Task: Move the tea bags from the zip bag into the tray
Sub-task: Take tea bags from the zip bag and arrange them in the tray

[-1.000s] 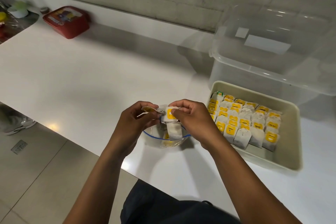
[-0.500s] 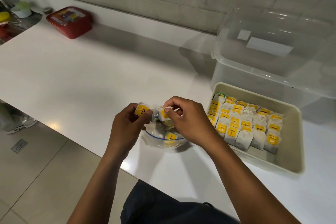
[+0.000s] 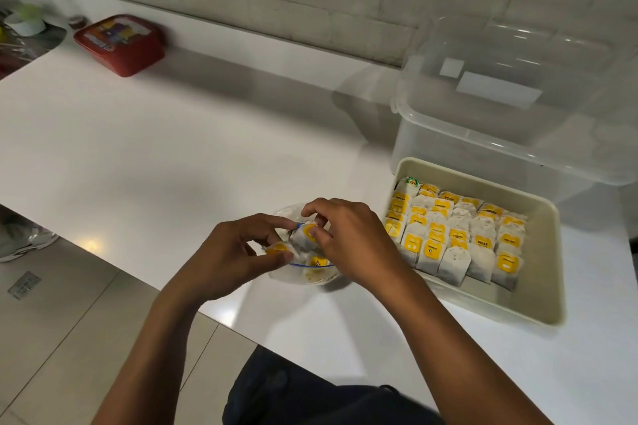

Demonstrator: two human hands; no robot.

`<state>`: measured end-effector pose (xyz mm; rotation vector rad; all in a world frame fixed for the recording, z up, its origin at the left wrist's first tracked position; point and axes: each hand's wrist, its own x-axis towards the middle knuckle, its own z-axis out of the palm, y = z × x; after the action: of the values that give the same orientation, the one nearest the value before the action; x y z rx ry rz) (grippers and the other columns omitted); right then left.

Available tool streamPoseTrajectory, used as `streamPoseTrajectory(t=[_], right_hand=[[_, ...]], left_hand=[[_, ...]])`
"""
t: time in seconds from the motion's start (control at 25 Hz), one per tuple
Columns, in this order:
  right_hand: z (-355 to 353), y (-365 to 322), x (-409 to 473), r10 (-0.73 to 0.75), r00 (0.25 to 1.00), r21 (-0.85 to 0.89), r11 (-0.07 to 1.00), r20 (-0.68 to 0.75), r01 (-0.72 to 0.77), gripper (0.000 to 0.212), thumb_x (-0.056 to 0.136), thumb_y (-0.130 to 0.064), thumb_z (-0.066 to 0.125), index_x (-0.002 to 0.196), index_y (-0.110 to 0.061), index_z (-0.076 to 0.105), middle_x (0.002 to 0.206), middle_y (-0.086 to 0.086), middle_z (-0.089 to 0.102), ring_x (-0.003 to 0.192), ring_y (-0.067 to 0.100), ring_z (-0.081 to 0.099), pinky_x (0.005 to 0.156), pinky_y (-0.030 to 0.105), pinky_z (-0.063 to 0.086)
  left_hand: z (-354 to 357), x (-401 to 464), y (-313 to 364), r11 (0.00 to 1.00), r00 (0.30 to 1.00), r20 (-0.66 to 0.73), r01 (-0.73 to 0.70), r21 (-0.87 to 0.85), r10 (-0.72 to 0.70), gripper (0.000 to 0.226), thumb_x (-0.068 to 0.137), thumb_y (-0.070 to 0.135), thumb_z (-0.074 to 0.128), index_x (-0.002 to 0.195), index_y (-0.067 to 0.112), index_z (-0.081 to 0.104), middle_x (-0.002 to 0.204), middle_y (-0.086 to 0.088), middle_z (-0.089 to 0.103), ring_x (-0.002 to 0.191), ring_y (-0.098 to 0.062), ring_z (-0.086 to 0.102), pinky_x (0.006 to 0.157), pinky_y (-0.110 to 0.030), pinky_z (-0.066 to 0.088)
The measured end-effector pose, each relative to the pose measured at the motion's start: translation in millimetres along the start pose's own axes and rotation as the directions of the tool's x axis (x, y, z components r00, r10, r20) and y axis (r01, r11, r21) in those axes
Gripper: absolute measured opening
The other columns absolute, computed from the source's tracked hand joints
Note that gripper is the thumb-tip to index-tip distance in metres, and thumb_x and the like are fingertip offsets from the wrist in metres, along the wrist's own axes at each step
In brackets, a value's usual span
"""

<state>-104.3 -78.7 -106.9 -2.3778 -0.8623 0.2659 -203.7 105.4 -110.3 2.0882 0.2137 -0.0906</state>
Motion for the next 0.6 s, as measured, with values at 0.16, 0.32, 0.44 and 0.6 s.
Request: streamPoseTrajectory(t=[0.16, 0.32, 0.44, 0.6], right_hand=[[-3.7, -4.0, -3.4, -0.067, 0.998, 0.008, 0.998, 0.015, 0.067, 0.024, 0.091, -0.020, 0.060, 0.112, -0.031, 0.064, 0.102, -0.007, 0.069, 0.093, 0.018, 0.062, 0.079, 0.035, 0.051], [-7.6, -1.7, -6.2, -0.054, 0.999, 0.100, 0.994, 0.003, 0.054, 0.025, 0.091, -0.020, 0.063, 0.113, -0.031, 0.067, 0.098, -0.008, 0.071, 0.091, 0.014, 0.064, 0.081, 0.033, 0.052], [-10.0, -0.4, -7.7, -0.025, 1.000, 0.204, 0.979, 0.018, 0.021, 0.026, 0.091, -0.018, 0.064, 0.113, -0.031, 0.068, 0.096, -0.011, 0.070, 0.085, 0.007, 0.065, 0.082, 0.028, 0.053], [-12.1, 4.3, -11.4, -0.018, 0.997, 0.233, 0.973, 0.071, 0.001, 0.031, 0.088, -0.014, 0.064, 0.116, -0.029, 0.065, 0.104, -0.011, 0.067, 0.085, 0.006, 0.066, 0.082, 0.026, 0.054]], left_hand=[[12.0, 1.9, 5.0, 0.999, 0.999, -0.023, -0.024, 0.031, 0.025, 0.007, 0.079, 0.023, 0.082, 0.078, 0.024, 0.075, 0.116, 0.027, 0.067, 0.085, -0.013, 0.067, 0.067, -0.035, 0.054], [17.9, 4.7, 4.8, 0.999, 0.996, -0.087, -0.013, 0.038, 0.016, 0.011, 0.078, 0.020, 0.083, 0.087, 0.024, 0.077, 0.101, 0.026, 0.070, 0.079, 0.004, 0.063, 0.066, -0.013, 0.044], [17.6, 3.8, 5.6, 0.999, 0.994, -0.105, -0.033, 0.022, 0.035, 0.008, 0.079, 0.019, 0.081, 0.079, 0.024, 0.075, 0.092, 0.017, 0.072, 0.072, 0.003, 0.060, 0.062, -0.011, 0.040], [13.1, -1.6, 2.4, 0.999, 0.993, -0.108, -0.044, -0.002, 0.043, 0.011, 0.083, 0.020, 0.078, 0.075, 0.025, 0.075, 0.087, 0.009, 0.073, 0.078, -0.012, 0.064, 0.065, -0.035, 0.050]])
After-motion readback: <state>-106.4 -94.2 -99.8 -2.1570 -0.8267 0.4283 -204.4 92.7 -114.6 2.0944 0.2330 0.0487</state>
